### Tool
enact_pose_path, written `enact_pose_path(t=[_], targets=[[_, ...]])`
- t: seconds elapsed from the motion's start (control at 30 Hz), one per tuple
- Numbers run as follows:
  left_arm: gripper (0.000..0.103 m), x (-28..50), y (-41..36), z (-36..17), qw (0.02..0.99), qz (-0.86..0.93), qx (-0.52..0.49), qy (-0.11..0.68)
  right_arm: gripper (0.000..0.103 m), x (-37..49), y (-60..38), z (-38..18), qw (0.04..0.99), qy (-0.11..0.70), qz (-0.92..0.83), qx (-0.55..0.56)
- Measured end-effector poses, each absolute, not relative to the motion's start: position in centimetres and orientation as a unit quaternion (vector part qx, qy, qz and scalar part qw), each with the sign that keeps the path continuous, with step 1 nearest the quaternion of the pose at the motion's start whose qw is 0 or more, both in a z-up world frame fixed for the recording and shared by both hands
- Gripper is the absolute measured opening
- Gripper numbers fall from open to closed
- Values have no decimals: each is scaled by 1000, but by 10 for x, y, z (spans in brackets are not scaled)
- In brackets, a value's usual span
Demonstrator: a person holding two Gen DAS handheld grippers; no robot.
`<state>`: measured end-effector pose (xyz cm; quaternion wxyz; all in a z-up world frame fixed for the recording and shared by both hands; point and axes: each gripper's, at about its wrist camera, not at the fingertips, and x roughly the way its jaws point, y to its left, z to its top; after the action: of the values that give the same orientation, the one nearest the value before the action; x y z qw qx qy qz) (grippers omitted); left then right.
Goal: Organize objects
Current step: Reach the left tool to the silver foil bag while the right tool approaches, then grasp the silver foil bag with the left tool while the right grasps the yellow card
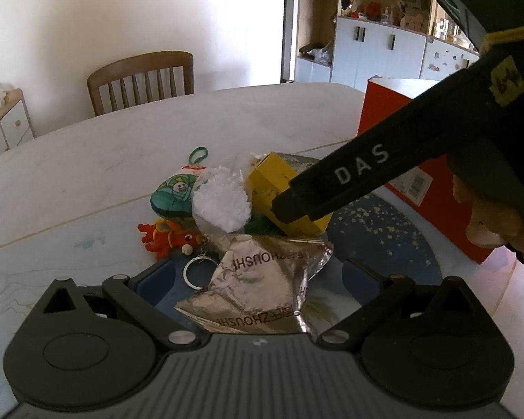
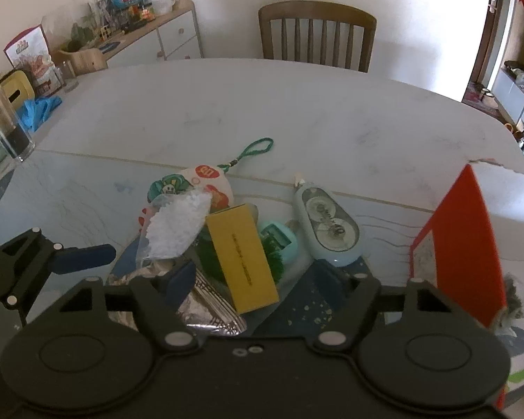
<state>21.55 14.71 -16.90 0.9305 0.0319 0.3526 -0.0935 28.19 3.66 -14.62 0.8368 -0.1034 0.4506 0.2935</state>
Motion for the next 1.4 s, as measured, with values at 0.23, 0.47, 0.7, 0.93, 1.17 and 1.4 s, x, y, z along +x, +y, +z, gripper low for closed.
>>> enact_pose_path(t=[0.23, 0.47, 0.7, 0.93, 1.17, 1.4], targets=[[76, 215, 146, -175, 927, -94, 37, 361, 54, 284, 45, -152, 832, 450, 299, -121], [63, 211, 146, -174, 925, -86, 38, 368, 38, 281, 50, -153, 828, 456, 301, -126], [51, 205, 140, -168, 921, -83, 48, 377, 27, 276, 46, -150, 835, 450, 293, -118], [48, 193, 141, -161, 917, -85, 27, 389, 27, 266, 32, -137, 840, 452, 286, -92], [47, 179, 144, -145, 916, -83, -10, 392, 27, 243, 15, -120, 841, 452, 287, -71], [47, 164, 142, -119, 922, -81, -32, 377, 27, 221, -4, -100, 848, 444, 285, -54]])
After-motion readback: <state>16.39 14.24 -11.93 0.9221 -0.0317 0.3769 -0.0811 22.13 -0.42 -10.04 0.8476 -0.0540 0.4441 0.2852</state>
